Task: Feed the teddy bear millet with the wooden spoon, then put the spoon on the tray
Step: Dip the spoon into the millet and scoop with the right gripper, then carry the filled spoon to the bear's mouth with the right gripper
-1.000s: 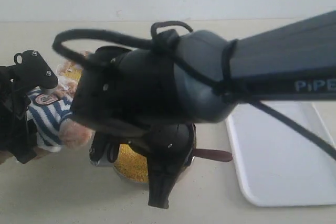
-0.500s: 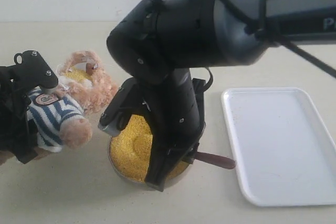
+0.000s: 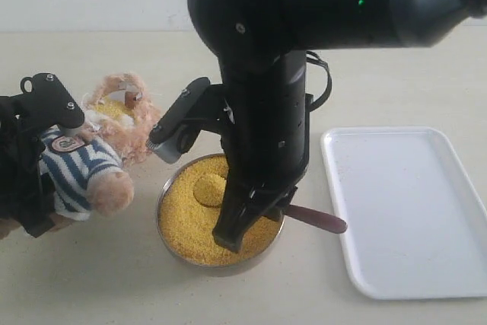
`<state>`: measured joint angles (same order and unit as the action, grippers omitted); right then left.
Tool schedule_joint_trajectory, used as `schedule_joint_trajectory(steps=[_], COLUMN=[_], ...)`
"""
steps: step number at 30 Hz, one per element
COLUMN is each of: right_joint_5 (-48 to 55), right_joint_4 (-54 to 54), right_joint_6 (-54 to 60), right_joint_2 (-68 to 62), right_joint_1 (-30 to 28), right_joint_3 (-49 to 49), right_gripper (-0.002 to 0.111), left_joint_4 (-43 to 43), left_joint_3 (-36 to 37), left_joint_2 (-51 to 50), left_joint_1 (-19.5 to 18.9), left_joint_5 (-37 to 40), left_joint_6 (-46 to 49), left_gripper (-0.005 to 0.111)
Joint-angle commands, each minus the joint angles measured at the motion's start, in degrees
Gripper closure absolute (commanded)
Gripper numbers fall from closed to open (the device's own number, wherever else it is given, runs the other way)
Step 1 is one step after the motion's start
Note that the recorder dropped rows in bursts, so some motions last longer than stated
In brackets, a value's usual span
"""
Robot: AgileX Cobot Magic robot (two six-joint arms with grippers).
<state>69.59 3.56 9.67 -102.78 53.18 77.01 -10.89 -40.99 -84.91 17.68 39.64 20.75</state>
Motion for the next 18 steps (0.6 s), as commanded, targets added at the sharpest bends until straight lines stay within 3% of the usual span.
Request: schedule_joint_trajectory(steps=[1, 10, 18], right_joint_5=[0.4, 0.4, 0.4], right_joint_4=[-8.3, -10.7, -8.8], right_joint_6=[3.6, 4.2, 3.1], right_joint_2=[0.7, 0.7, -1.5], right_joint_1=[-4.0, -5.7, -5.7], right_joint_3=[0.2, 1.3, 12.0], right_gripper=[0.109, 0.109, 0.109], left_joint_4=[0.6, 1.0, 1.2], left_joint_3=[0.0, 0.0, 0.0], left_joint_2=[0.6, 0.6, 0.6], left_joint_1=[0.3, 0.3, 0.3], left_joint_5=[-1.0, -1.2, -1.9], left_joint_6=[-0.6, -0.6, -0.6], left_gripper=[0.103, 0.103, 0.103])
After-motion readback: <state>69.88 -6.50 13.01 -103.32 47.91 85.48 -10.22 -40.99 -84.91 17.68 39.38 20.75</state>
